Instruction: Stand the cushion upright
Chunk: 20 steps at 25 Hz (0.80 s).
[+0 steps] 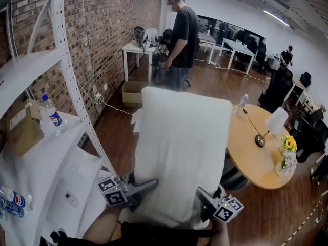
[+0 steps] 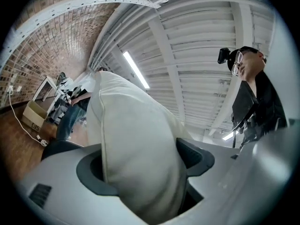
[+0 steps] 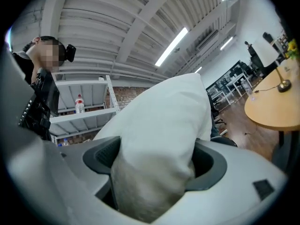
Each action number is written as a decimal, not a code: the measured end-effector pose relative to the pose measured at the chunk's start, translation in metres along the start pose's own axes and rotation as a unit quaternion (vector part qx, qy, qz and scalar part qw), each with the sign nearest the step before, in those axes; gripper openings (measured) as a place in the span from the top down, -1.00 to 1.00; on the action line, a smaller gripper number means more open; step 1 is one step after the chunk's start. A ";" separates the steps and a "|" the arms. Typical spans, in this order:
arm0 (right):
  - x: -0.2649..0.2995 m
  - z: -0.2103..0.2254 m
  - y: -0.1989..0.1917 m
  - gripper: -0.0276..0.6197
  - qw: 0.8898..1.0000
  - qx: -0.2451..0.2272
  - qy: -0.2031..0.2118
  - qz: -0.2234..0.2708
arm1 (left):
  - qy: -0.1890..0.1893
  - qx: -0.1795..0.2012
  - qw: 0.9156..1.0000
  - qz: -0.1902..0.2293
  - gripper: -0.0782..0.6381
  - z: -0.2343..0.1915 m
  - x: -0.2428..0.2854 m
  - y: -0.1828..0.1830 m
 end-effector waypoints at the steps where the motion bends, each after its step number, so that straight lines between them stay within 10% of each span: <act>1: 0.010 0.017 0.011 -0.41 1.000 -0.003 0.008 -0.003 | 0.005 0.005 1.000 0.004 -0.25 -0.008 0.016 0.004; 9: 0.078 0.126 0.071 -0.41 0.998 -0.010 0.053 -0.037 | 0.052 0.025 0.997 0.043 -0.26 -0.067 0.115 0.021; 20: 0.144 0.197 0.041 -0.41 0.997 0.016 0.039 -0.065 | 0.096 -0.003 0.995 0.018 -0.26 -0.161 0.135 0.013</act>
Point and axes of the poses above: the fingertips, and each gripper's own axes: x forward along the fingers, z to its right, y out of its top, the point moved 3 cm from there along -x, backward along the fingers, and after that the axes turned 8 degrees about y, right-handed, at the moved point
